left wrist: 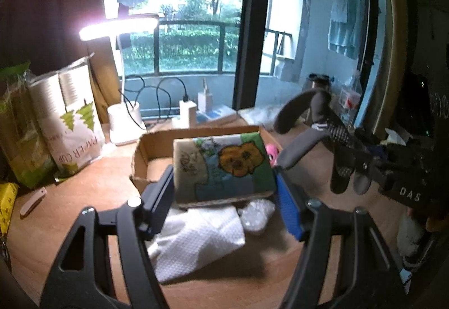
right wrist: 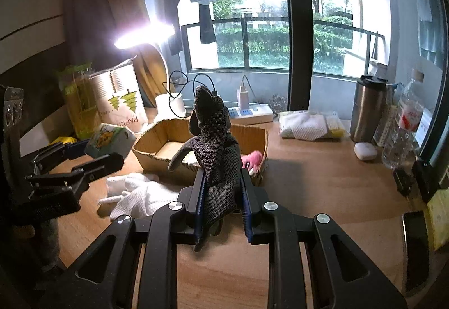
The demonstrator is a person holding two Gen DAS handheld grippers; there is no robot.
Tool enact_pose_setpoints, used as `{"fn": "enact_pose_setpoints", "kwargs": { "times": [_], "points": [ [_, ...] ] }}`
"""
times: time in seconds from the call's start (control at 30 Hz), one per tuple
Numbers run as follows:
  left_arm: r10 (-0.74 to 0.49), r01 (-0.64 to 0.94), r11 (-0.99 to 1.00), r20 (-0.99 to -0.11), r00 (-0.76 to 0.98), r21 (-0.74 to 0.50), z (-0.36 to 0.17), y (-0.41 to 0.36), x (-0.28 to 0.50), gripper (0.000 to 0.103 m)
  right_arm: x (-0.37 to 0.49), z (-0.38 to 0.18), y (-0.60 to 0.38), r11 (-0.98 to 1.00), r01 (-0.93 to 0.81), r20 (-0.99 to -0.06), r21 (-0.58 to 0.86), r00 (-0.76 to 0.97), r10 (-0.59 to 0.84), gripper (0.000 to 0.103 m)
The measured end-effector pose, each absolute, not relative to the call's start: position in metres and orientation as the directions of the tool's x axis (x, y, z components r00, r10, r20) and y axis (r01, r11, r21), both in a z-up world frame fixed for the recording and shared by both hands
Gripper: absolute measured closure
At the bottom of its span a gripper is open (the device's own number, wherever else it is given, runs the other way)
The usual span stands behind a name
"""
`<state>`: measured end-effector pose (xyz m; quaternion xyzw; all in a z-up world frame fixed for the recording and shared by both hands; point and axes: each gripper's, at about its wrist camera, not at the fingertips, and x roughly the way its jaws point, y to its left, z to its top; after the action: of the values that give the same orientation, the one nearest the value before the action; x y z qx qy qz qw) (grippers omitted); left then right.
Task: Organize soft objects
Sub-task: 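Lower the dog-printed box and gray glove into the cardboard box and release both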
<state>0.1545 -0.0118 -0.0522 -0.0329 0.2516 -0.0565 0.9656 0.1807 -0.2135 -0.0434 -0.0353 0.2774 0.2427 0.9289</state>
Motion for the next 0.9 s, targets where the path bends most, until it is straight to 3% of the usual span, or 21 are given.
{"fn": "enact_pose_setpoints", "kwargs": {
  "times": [0.9],
  "points": [
    [-0.104, 0.075, 0.992, -0.312, 0.944, -0.104, 0.007, 0.008, 0.192, 0.035, 0.223, -0.010, -0.184, 0.851, -0.525, -0.472, -0.016, 0.754, 0.456, 0.079]
  ]
}}
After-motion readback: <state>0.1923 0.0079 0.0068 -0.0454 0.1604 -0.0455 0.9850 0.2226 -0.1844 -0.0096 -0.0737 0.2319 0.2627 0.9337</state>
